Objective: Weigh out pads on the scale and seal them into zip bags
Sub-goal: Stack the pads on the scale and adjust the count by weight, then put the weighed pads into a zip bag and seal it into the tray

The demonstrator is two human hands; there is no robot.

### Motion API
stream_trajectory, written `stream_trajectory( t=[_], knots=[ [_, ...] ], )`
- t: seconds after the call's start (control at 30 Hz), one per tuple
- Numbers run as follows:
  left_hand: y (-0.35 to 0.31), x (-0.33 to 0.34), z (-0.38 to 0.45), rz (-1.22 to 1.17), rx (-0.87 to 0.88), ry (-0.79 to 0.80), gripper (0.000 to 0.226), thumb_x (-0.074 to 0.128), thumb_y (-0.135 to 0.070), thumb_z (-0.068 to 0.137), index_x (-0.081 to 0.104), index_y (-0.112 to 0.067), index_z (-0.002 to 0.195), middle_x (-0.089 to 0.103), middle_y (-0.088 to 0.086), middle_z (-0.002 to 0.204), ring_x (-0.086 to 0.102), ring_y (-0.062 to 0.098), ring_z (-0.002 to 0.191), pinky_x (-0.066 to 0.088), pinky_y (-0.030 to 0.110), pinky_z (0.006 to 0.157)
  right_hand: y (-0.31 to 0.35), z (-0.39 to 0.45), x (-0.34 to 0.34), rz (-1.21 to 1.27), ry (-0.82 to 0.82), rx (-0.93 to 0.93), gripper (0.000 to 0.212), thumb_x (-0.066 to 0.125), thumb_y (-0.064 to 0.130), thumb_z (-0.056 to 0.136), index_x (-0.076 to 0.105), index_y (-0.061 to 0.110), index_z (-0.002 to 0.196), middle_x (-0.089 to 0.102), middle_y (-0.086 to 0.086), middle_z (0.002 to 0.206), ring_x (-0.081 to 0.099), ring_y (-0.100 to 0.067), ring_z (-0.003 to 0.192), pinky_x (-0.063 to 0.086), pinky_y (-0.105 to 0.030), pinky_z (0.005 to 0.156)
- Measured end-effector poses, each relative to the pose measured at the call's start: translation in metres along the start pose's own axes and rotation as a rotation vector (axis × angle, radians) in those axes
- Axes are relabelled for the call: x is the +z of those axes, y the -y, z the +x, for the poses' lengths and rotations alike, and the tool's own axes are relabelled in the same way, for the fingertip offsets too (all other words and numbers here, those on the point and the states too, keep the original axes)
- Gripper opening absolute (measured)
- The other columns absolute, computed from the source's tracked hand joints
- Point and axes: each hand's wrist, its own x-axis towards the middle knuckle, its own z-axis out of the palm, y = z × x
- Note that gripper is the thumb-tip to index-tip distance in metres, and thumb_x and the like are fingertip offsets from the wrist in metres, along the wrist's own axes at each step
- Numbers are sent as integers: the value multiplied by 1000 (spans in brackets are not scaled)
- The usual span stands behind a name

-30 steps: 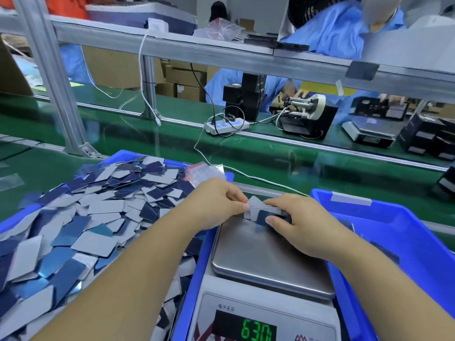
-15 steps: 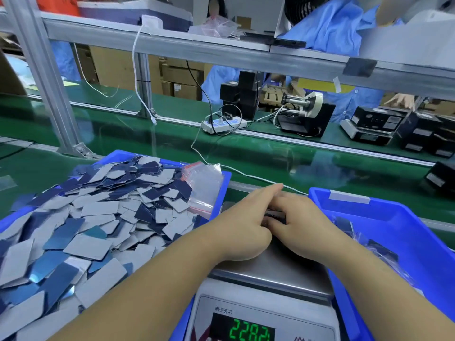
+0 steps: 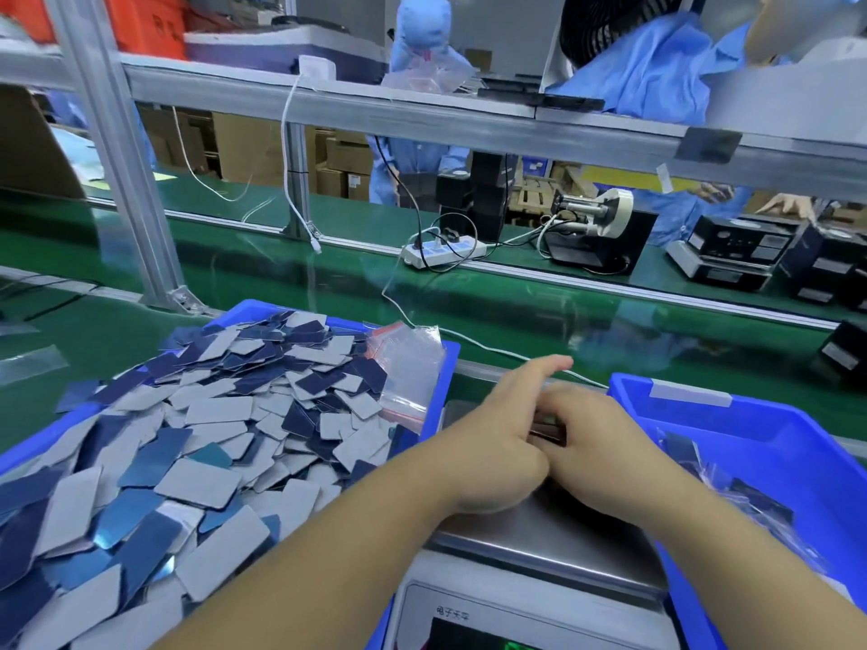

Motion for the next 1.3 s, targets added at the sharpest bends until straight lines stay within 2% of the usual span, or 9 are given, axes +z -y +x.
stream_trajectory(
  t=[0.17, 0.23, 0.3, 0.47, 0.6, 0.77, 0.97, 1.17, 1.3],
  knots=[
    [1, -3, 1, -47, 34, -17, 90, 41, 9, 75, 28, -40, 149, 41, -4, 144, 49, -3, 114, 36, -3, 78, -3, 0, 4, -26, -13, -13, 41, 58, 18, 77, 58, 50, 102, 66, 25, 96, 60, 4, 93, 46, -11, 76],
    [1, -4, 2, -146, 55, -82, 83, 42, -2, 67, 38, -49, 134, 42, -14, 140, 44, -14, 120, 38, 7, 98, -6, 0, 4, -52, -91, -4, 32, 64, 15, 80, 68, 39, 100, 67, 19, 90, 58, 0, 90, 43, -10, 74],
    [1, -7, 6, -248, 31, -252, 69, 40, -9, 59, 46, -48, 116, 46, -6, 139, 44, 3, 131, 41, 27, 106, -6, 0, 3, -57, -210, 23, 23, 70, 15, 82, 72, 33, 96, 64, 15, 84, 55, 0, 86, 39, -10, 70],
    [10, -27, 15, -283, -72, -551, 46, 42, 6, 87, 53, -38, 97, 60, -7, 114, 61, 11, 93, 44, 14, 60, -3, 2, 8, -127, -49, 94, 22, 70, 21, 84, 72, 30, 105, 68, 15, 97, 57, -2, 91, 40, -14, 78],
    [17, -41, 15, -269, -121, -624, 38, 47, 2, 89, 58, -34, 94, 63, -9, 101, 65, 23, 89, 55, 39, 78, -4, 2, 7, -139, -5, 136, 20, 67, 26, 87, 70, 32, 106, 66, 16, 99, 57, -5, 92, 44, -21, 82],
    [34, -71, 12, -107, -247, -773, 29, 45, -7, 86, 58, -32, 90, 63, -7, 90, 57, 8, 61, 42, 26, 57, -3, 0, 7, -141, -18, 136, 17, 65, 27, 91, 68, 33, 107, 63, 18, 97, 55, -8, 92, 42, -25, 81],
    [58, -89, 6, 520, -587, -608, 11, 47, -10, 80, 57, -13, 84, 61, 7, 86, 52, 19, 68, 33, 27, 52, -4, 0, 7, -225, 41, 153, 15, 50, 32, 99, 57, 32, 113, 53, 11, 104, 55, -19, 96, 47, -37, 85],
    [66, -81, 11, 700, -609, -543, 15, 54, -28, 87, 59, -15, 91, 63, 7, 92, 59, 27, 83, 40, 30, 60, -7, -2, 12, -416, 170, 219, 58, 32, 40, 104, 14, 20, 156, 37, -2, 139, 48, -28, 123, 44, -38, 93],
    [66, -78, 11, 803, -635, -550, 16, 62, -31, 85, 60, -17, 93, 60, 2, 87, 59, 25, 80, 43, 31, 61, -5, -1, 10, -365, 132, 206, 44, 38, 30, 103, 37, 21, 146, 45, 3, 124, 52, -24, 113, 44, -36, 89]
  ],
)
